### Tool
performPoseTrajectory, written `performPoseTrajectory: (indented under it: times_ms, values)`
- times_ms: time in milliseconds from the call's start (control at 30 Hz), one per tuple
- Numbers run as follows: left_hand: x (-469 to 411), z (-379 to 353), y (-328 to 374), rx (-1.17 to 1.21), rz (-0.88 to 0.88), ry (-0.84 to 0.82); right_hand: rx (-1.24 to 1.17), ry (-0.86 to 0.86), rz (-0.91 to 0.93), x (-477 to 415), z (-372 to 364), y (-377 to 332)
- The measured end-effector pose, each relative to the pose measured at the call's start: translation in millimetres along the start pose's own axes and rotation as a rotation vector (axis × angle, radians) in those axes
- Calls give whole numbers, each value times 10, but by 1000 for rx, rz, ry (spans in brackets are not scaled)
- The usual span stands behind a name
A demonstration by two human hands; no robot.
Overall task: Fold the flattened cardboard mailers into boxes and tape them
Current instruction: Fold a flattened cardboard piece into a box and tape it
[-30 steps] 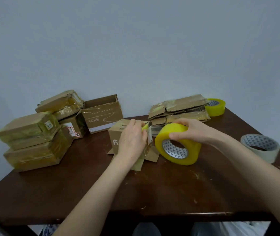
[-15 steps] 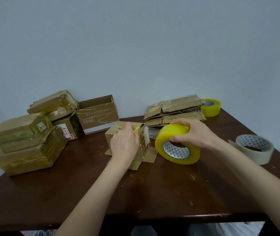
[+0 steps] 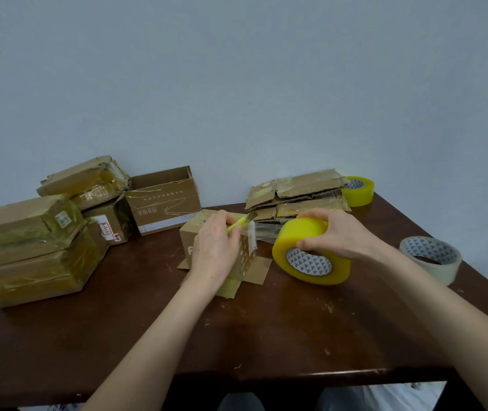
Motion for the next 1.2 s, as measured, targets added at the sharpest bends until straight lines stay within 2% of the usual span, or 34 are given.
performPoseTrajectory:
  times_ms: [233,767,1200]
  values:
    - [14,59,36,-25,-23,-1,-34,68,-16,64,-4,6]
    - [-84,-171,204,-275,-108,-135,-39,50,11,82,-20,-15]
    - [-111,-43,107,-197,-70,-137,-56,39,13,67,-23,-6]
Point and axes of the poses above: each hand's wrist, its own x-axis away from the middle knuckle, its own z-axis out of the back of the hand, y = z × x, the point moved 10 cm from there along -x, towards the middle knuckle, and after that the axes turned 1 degree about y, right-handed, at the moved point
